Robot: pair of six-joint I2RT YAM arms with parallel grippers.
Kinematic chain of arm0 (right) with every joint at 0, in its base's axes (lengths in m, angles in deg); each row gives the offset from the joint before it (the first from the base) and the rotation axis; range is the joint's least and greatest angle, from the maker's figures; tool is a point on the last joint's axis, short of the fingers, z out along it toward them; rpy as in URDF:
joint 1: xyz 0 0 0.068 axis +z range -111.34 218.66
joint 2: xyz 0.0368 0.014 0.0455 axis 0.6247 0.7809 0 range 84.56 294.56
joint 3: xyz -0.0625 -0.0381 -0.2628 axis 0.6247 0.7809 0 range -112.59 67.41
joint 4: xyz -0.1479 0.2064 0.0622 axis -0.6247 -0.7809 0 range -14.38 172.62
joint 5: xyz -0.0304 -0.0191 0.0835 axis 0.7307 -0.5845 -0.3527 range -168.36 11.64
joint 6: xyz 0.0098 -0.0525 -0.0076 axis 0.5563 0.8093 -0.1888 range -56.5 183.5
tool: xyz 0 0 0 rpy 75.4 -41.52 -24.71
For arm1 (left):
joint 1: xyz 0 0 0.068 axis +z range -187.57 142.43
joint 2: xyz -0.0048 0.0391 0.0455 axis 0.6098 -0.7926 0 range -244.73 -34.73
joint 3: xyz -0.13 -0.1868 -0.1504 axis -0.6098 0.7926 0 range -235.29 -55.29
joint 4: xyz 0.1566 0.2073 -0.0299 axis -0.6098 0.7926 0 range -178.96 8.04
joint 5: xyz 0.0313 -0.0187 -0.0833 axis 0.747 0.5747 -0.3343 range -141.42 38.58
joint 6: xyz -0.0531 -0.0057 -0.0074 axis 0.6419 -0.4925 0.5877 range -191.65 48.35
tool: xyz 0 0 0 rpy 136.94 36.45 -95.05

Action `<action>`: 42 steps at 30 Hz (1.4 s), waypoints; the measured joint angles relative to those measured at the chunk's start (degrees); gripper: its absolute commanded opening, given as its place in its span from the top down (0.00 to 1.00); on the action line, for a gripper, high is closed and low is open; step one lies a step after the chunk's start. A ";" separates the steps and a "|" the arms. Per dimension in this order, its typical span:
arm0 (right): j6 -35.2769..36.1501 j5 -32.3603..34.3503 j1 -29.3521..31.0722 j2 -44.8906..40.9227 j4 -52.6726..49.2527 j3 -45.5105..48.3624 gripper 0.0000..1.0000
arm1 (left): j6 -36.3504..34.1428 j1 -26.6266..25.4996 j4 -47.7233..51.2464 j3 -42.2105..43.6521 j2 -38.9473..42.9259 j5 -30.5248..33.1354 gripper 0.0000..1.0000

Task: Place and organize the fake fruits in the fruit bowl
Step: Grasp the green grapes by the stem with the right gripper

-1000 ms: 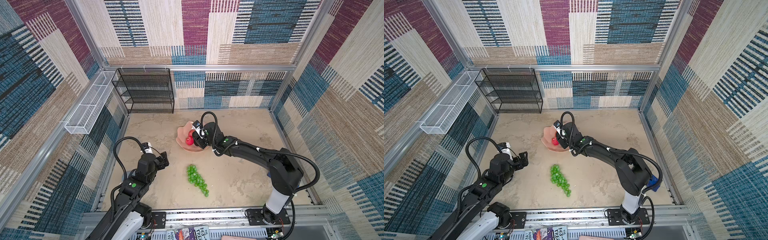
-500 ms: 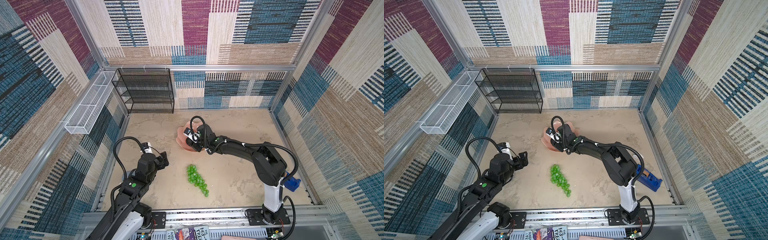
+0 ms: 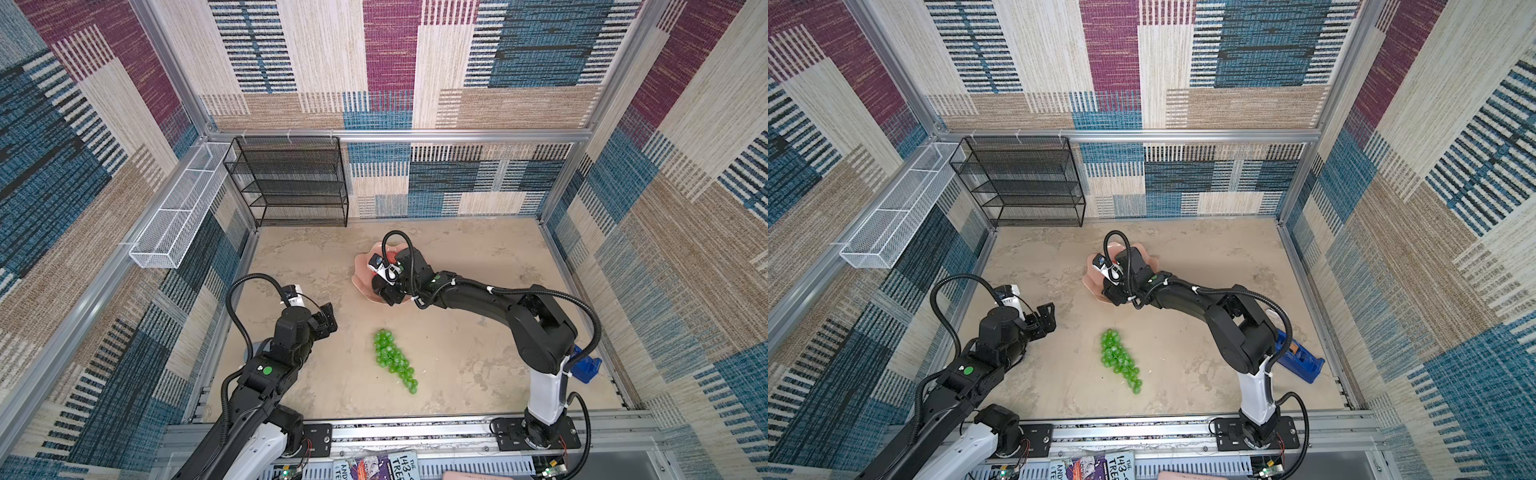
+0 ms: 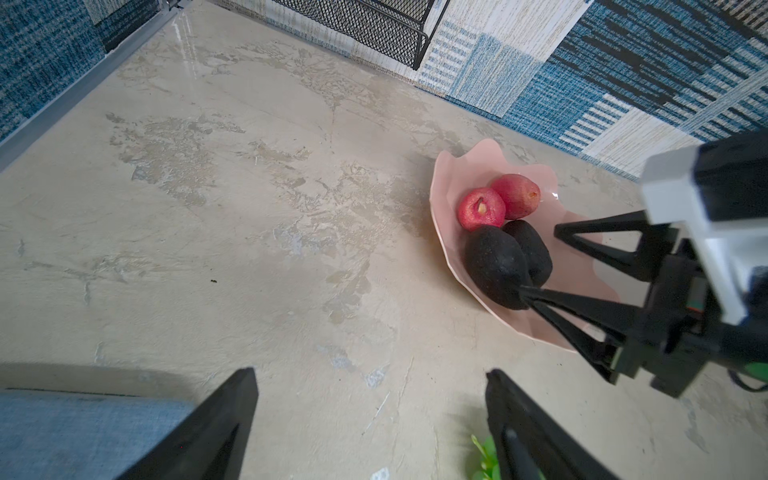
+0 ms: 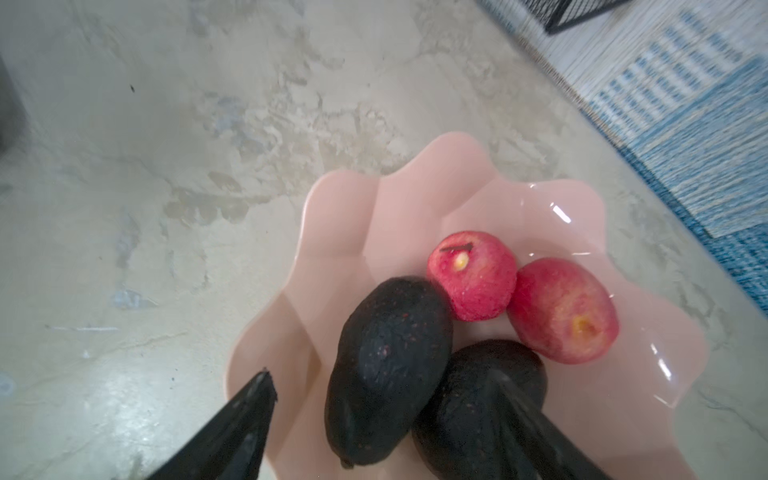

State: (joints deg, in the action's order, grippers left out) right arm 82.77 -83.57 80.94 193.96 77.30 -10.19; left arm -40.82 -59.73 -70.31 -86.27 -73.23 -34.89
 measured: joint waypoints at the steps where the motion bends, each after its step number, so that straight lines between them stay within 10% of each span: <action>1: -1.05 -0.04 0.02 -1.16 0.55 0.46 0.11 | 0.00 0.00 0.00 -0.04 -0.04 0.00 0.11; 18: -25.03 3.26 15.72 -33.09 17.00 45.27 0.01 | 0.00 0.17 -2.08 -0.28 -1.44 0.02 0.11; 25: -28.50 5.14 18.80 -30.95 22.45 46.97 0.00 | -0.74 0.28 -3.04 0.24 -0.83 -1.18 0.11; 35: -30.97 5.40 19.43 -19.17 23.89 42.18 0.00 | -4.44 0.39 -12.20 2.80 4.00 -19.12 0.11; 42: -32.48 5.84 19.47 -12.09 23.82 38.53 0.15 | -5.16 0.39 -12.81 2.93 5.86 -21.88 0.11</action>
State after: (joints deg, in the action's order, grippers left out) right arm 50.29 -77.74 100.42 181.88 101.12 28.34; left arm -45.98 -59.33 -83.12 -83.34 -67.37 -56.76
